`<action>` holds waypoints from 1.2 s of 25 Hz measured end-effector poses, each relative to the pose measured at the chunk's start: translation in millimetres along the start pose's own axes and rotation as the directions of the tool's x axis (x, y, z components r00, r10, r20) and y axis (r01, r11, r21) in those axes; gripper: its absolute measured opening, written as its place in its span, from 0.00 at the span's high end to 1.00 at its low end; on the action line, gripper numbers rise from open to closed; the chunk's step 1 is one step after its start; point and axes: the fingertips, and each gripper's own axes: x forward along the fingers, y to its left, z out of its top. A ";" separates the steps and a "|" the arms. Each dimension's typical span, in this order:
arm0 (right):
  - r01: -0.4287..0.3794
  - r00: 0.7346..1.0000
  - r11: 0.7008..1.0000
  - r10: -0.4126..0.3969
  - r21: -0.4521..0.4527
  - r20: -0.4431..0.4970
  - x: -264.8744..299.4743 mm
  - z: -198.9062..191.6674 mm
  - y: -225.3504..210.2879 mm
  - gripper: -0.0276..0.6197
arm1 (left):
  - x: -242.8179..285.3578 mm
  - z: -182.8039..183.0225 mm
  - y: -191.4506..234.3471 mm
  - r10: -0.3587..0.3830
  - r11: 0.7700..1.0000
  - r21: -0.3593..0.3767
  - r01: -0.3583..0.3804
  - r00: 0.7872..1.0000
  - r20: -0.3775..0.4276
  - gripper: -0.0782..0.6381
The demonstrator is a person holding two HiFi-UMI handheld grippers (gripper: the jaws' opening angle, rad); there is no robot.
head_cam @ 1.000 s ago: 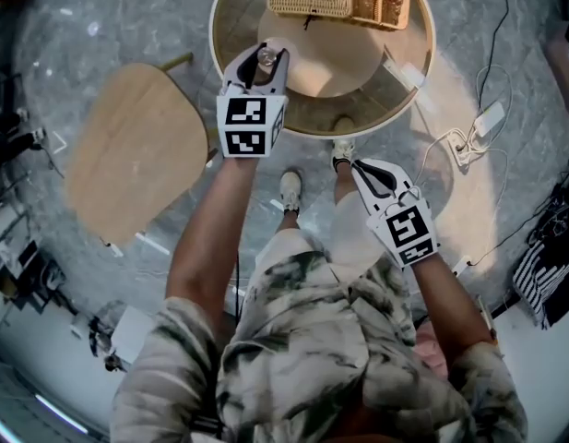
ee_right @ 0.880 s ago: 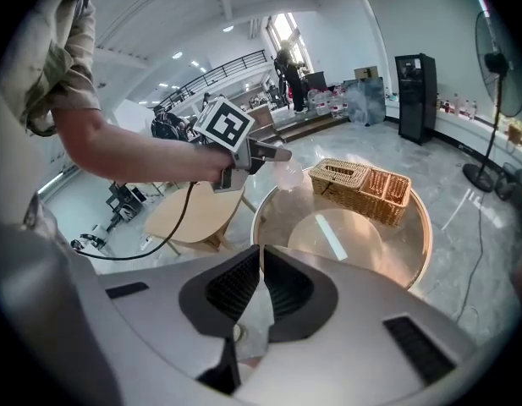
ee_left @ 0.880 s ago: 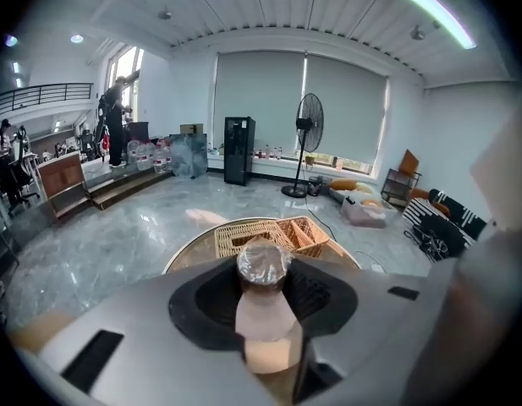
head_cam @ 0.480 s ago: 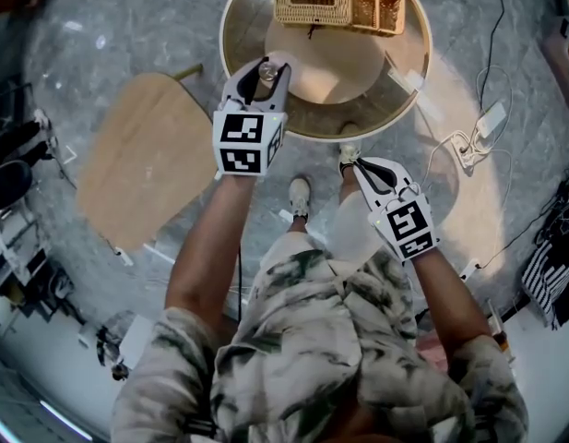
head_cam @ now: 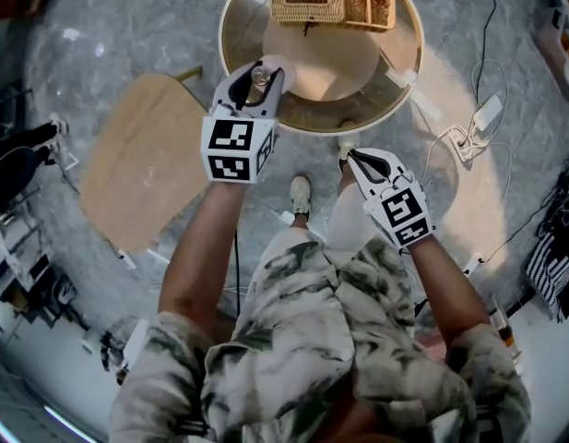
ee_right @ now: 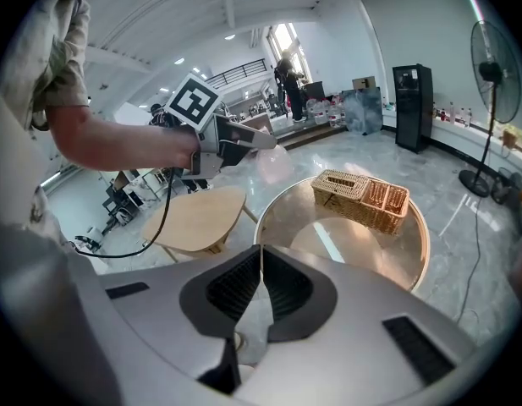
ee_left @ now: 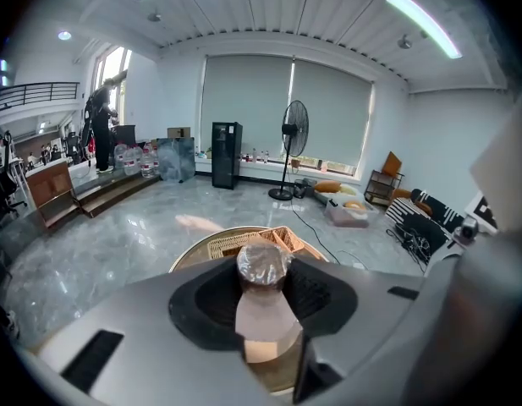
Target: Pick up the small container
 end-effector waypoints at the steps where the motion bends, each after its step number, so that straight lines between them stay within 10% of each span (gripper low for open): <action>1: 0.000 1.000 1.000 0.000 0.000 0.001 -0.6 0.1 0.4 0.91 | -1.5 0.4 -1.0 -0.002 1.000 0.001 0.002 1.000 -0.001 0.68; 30: 0.021 0.999 1.000 -0.021 -0.001 0.025 -4.6 -6.8 11.5 0.92 | -22.1 -15.6 -12.7 -0.008 1.000 0.011 0.008 1.000 -0.014 0.68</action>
